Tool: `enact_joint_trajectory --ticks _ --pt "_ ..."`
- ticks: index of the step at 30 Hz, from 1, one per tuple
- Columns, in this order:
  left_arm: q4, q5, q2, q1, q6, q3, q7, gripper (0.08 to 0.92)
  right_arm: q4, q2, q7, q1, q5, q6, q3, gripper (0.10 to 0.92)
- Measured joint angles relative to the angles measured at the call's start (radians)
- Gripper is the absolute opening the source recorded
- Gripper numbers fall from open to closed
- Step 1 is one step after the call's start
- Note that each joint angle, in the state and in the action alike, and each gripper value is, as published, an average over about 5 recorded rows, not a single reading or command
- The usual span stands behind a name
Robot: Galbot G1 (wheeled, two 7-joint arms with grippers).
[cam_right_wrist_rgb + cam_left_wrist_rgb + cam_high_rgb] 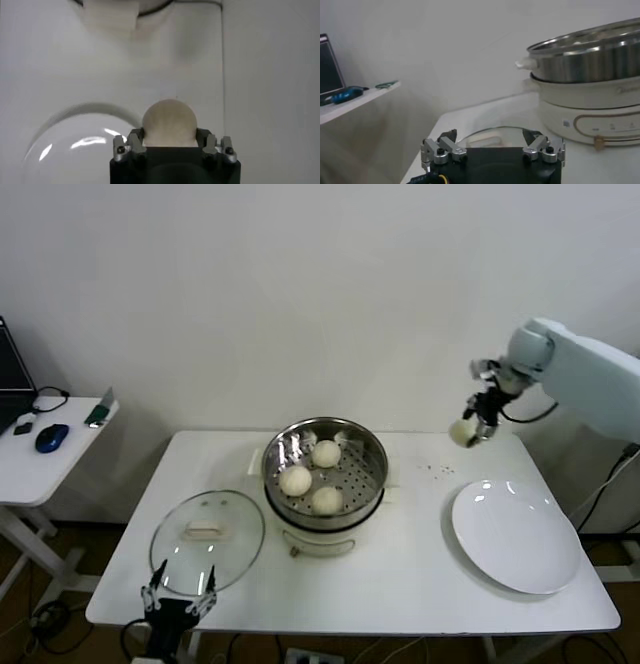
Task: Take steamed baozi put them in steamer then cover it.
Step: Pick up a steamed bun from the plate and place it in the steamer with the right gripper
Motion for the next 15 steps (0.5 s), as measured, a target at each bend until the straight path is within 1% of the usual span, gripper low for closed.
enact_joint_trajectory --ticks 7,15 --pt "-0.01 -0.002 0.013 -0.009 0.0 0.02 0.005 0.823 0.04 0.123 0.045 0.094 0.181 -0.063 -0.13 0.682" --pt "-0.01 -0.007 0.019 -0.01 -0.003 0.032 0.008 0.823 0.068 0.26 0.092 0.127 0.33 -0.105 -0.239 0.687"
